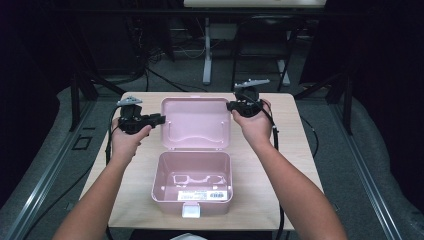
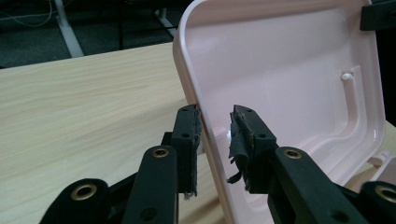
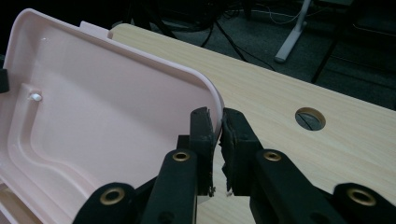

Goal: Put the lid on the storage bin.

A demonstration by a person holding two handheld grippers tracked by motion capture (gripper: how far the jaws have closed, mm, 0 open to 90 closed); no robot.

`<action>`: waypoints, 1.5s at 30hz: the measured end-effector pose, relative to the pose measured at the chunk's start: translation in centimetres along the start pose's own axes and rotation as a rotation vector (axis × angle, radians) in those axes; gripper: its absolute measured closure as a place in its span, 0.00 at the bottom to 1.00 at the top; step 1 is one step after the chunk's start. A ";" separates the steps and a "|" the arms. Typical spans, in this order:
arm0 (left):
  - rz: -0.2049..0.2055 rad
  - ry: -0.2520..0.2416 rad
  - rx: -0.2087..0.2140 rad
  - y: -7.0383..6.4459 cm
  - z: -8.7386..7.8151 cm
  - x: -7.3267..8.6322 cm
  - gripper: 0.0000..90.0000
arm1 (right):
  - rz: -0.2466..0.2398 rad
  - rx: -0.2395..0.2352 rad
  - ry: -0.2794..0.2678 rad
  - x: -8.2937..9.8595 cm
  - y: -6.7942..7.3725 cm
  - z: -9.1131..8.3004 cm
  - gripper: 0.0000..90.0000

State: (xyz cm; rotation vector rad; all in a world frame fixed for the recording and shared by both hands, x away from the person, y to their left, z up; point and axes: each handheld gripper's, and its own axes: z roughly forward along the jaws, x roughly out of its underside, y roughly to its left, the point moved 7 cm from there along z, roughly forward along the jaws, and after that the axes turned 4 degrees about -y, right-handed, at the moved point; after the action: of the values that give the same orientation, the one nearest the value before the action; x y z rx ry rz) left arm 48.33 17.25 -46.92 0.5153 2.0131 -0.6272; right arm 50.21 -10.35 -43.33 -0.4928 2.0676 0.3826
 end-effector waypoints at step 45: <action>0.048 -0.064 0.000 -1.6 -2.8 -0.8 0.92 | -0.008 -0.045 -0.119 -0.3 1.6 -3.9 0.89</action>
State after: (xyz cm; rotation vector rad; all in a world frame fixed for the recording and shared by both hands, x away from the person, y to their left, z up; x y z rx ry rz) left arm 45.92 17.63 -44.64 0.5357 1.9349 -0.6067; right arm 46.69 -10.67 -40.92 -0.4930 1.9456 0.4443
